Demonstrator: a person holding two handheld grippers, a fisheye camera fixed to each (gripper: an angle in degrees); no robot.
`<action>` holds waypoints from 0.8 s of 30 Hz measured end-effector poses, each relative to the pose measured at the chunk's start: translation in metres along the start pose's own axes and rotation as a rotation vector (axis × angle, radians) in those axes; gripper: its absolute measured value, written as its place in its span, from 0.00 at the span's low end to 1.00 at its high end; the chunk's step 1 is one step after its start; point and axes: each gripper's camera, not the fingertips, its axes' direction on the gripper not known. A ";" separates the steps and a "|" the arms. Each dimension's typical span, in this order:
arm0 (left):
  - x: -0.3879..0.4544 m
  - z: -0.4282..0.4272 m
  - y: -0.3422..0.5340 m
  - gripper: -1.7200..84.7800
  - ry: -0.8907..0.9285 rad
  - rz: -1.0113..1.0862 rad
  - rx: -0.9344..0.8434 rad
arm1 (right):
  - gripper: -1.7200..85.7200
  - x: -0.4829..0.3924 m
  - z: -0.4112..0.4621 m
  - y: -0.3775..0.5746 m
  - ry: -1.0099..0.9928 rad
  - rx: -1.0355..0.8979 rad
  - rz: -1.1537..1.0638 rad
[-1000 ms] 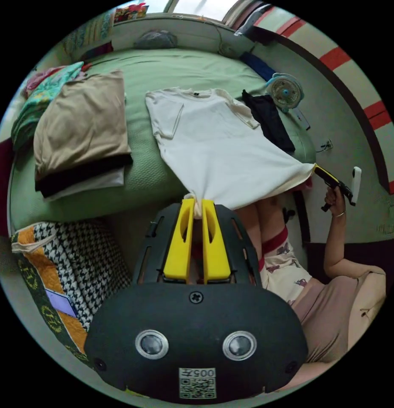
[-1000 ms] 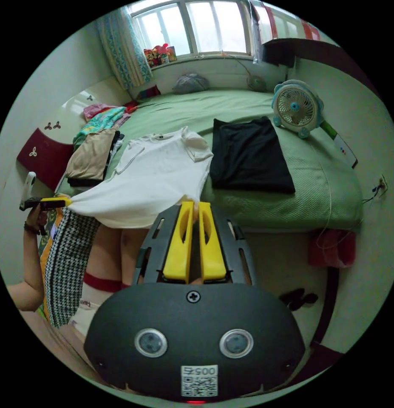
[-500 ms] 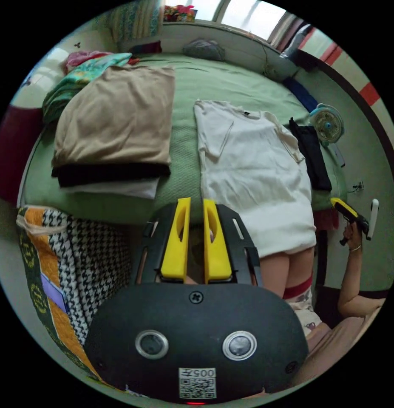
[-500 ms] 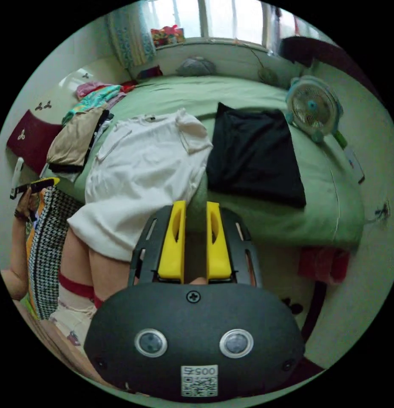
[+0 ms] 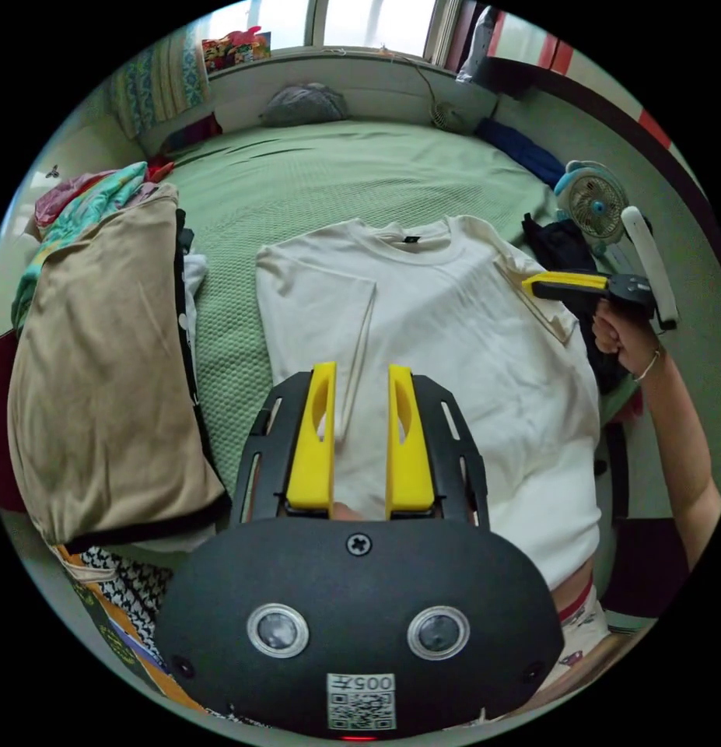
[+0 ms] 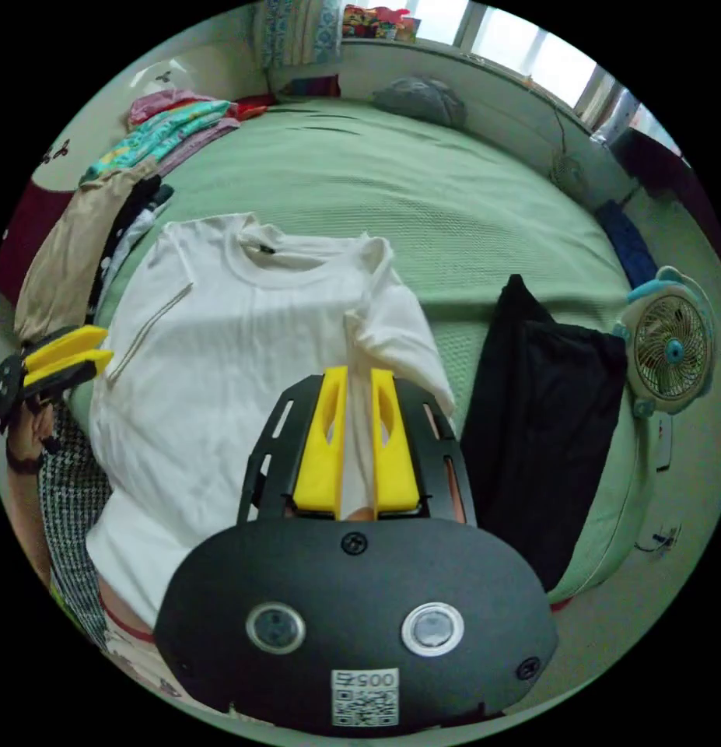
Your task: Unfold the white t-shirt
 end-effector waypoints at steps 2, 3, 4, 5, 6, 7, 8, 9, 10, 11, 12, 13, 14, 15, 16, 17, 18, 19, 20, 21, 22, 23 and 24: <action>-0.005 0.008 -0.007 0.15 0.000 -0.002 -0.007 | 0.07 0.014 0.003 -0.015 0.072 0.021 0.071; -0.006 0.010 -0.009 0.15 -0.001 0.001 -0.010 | 0.07 0.026 0.003 -0.023 0.128 0.042 0.148; -0.007 0.014 -0.011 0.15 -0.008 0.007 -0.022 | 0.07 0.032 0.003 -0.026 0.152 0.050 0.188; -0.008 0.018 -0.013 0.15 -0.009 0.012 -0.039 | 0.07 0.044 0.004 -0.030 0.185 0.057 0.257; -0.008 0.020 -0.014 0.15 -0.009 0.014 -0.043 | 0.07 0.054 0.005 -0.032 0.201 0.059 0.310; -0.008 0.024 -0.015 0.15 -0.008 0.016 -0.049 | 0.07 0.057 0.006 -0.032 0.201 0.061 0.328; -0.008 0.027 -0.016 0.15 -0.011 0.019 -0.050 | 0.07 0.061 0.005 -0.030 0.184 0.071 0.349; -0.007 0.028 -0.016 0.15 -0.015 0.021 -0.048 | 0.07 0.059 0.004 -0.026 0.144 0.094 0.324; -0.006 0.031 -0.016 0.15 -0.023 0.025 -0.046 | 0.07 0.056 0.003 -0.024 0.123 0.107 0.301; -0.006 0.033 -0.016 0.15 -0.029 0.025 -0.048 | 0.08 0.047 0.001 -0.018 0.093 0.132 0.247; -0.005 0.034 -0.016 0.15 -0.032 0.023 -0.048 | 0.08 0.037 0.000 -0.012 0.077 0.152 0.192; -0.005 0.036 -0.016 0.15 -0.036 0.019 -0.045 | 0.09 0.031 0.001 -0.009 0.064 0.157 0.162; -0.005 0.037 -0.016 0.15 -0.035 0.016 -0.045 | 0.10 0.020 0.004 -0.004 0.027 0.154 0.102; -0.005 0.038 -0.016 0.14 -0.035 0.014 -0.044 | 0.11 0.010 0.010 -0.002 0.000 0.129 0.053; -0.005 0.038 -0.017 0.13 -0.038 0.007 -0.047 | 0.12 0.006 0.015 -0.001 -0.005 0.111 0.032; -0.005 0.038 -0.018 0.12 -0.029 0.000 -0.053 | 0.12 -0.001 0.025 -0.001 0.019 0.078 0.009; -0.005 0.039 -0.018 0.11 -0.023 -0.007 -0.056 | 0.12 -0.005 0.034 -0.001 0.069 0.057 0.008; -0.005 0.038 -0.019 0.10 -0.019 -0.035 -0.061 | 0.12 -0.006 0.037 -0.001 0.076 0.064 0.002; -0.005 0.038 -0.020 0.09 -0.015 -0.050 -0.070 | 0.11 -0.005 0.038 -0.001 0.078 0.082 0.010; -0.005 0.038 -0.020 0.09 -0.012 -0.050 -0.075 | 0.09 -0.003 0.037 -0.002 0.070 0.084 0.022; -0.004 0.037 -0.021 0.08 -0.012 -0.050 -0.083 | 0.07 -0.002 0.036 -0.003 0.065 0.085 0.027; -0.004 0.035 -0.021 0.07 -0.041 -0.067 -0.083 | 0.05 0.001 0.033 -0.004 0.073 0.094 0.051; -0.004 0.034 -0.021 0.06 -0.053 -0.066 -0.082 | 0.03 0.003 0.029 -0.005 0.084 0.095 0.051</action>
